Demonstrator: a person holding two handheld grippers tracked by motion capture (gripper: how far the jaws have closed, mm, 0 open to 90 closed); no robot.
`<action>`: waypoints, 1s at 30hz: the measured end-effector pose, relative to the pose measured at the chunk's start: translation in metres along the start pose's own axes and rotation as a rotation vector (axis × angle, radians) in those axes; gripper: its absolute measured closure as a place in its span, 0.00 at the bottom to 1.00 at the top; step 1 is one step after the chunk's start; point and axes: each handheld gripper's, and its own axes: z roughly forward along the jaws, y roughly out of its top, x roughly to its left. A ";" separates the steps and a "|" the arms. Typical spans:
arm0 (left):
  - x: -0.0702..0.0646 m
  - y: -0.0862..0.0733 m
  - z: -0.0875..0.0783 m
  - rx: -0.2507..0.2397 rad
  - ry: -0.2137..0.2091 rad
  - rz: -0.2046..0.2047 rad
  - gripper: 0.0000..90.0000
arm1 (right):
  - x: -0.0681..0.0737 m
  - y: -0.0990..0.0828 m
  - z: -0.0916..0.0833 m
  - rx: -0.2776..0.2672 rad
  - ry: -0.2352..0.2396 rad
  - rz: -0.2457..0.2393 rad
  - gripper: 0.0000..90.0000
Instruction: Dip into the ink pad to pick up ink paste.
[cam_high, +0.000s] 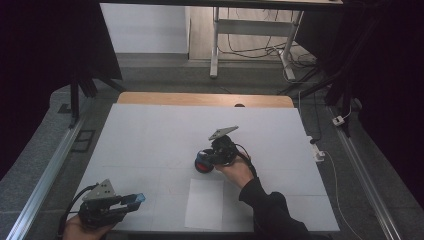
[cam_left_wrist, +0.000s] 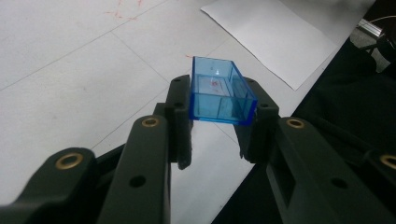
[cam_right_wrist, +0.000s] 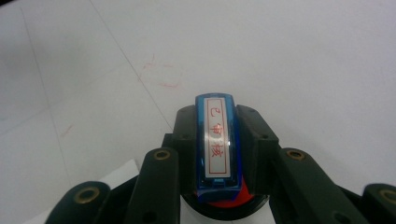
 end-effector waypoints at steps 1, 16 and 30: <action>0.000 0.000 0.000 0.000 0.000 0.000 0.76 | -0.001 0.000 0.000 -0.003 0.005 0.009 0.78; 0.001 0.000 0.000 0.001 -0.003 -0.007 0.76 | 0.017 0.002 0.002 0.025 -0.081 -0.098 0.78; 0.002 0.001 0.001 0.006 -0.005 -0.017 0.76 | 0.007 -0.002 0.000 -0.009 -0.032 -0.033 0.78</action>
